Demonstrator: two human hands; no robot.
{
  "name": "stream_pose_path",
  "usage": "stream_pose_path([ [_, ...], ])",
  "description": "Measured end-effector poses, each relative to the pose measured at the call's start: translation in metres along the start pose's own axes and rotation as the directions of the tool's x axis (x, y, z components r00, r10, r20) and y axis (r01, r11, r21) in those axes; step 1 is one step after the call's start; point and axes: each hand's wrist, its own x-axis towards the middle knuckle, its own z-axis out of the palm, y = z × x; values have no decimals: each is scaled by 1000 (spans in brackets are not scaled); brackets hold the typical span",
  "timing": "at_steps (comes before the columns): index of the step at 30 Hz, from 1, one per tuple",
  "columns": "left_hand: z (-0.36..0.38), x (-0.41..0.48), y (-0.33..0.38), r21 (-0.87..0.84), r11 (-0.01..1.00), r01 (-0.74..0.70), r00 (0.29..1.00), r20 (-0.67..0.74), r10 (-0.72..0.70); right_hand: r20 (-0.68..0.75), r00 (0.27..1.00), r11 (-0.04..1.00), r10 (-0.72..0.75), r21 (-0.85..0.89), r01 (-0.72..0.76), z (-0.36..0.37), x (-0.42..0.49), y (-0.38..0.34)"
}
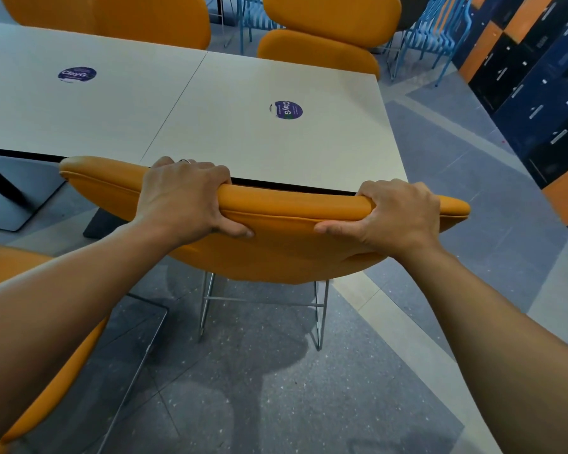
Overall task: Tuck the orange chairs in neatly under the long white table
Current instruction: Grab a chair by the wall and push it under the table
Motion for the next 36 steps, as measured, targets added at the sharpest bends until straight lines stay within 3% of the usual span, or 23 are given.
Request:
stream_pose_path([
  [22,-1,3,30,-1,993,114,993,33,-114,19,999,1000,-25,5,25,1,9,24],
  [30,0,-30,39,-188,974,126,992,8,-127,23,1000,1000,-14,21,14,-3,-1,19],
  [36,-13,-72,43,-355,924,144,987,-13,-159,8,997,962,-71,264,67,-9,-23,-11],
])
